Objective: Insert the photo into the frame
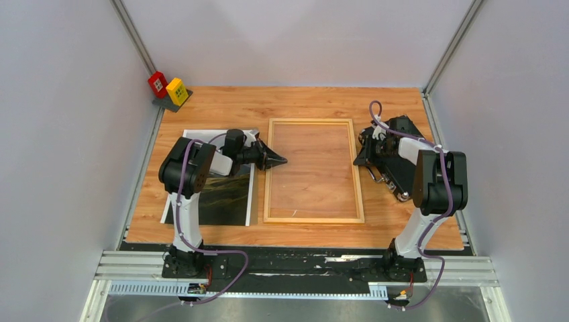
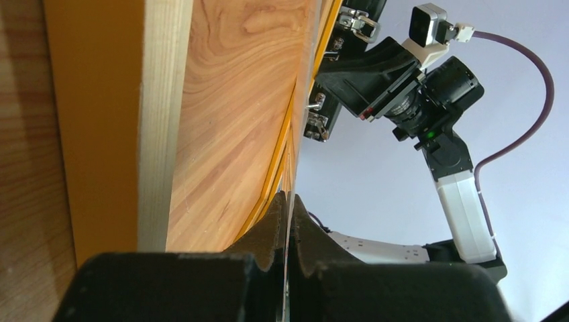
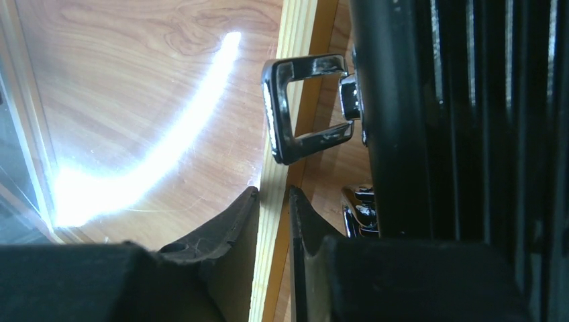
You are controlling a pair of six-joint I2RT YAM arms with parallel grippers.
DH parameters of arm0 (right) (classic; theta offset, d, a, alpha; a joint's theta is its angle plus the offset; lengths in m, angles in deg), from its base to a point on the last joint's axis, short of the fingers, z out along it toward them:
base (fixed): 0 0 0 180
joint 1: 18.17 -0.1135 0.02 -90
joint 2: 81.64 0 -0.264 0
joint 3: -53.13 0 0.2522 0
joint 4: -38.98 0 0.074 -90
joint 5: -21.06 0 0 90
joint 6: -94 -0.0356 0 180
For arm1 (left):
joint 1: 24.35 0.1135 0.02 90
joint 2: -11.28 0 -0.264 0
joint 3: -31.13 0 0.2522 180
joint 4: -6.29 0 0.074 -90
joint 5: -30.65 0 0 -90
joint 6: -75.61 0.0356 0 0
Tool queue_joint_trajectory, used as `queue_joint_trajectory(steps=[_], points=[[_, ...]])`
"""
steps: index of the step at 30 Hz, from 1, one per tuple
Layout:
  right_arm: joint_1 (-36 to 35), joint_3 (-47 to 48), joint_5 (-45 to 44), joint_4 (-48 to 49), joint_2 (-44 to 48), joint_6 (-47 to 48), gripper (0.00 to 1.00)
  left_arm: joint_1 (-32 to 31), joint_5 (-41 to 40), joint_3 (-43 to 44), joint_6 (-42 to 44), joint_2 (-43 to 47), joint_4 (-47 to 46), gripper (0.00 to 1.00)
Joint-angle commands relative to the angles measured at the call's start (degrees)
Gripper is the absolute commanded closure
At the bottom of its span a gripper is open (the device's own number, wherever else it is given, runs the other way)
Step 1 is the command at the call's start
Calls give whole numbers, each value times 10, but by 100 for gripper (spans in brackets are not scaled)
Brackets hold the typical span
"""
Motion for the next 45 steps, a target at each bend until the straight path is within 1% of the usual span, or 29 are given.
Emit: queue_joint_trajectory(steps=[1, 18, 30, 41, 45], points=[[10, -3, -10, 17, -35, 16, 79, -3, 2, 16, 23, 32, -1, 100], [8, -5, -6, 17, -39, 15, 78, -5, -26, 50, 148, 38, 75, 100], [5, -6, -6, 17, -36, 15, 78, -8, -37, 62, 174, 48, 97, 100], [2, -6, -5, 17, -35, 15, 78, -17, -47, 59, 189, 42, 97, 100], [0, -6, -5, 17, -35, 14, 78, -22, -53, 57, 198, 38, 104, 98]])
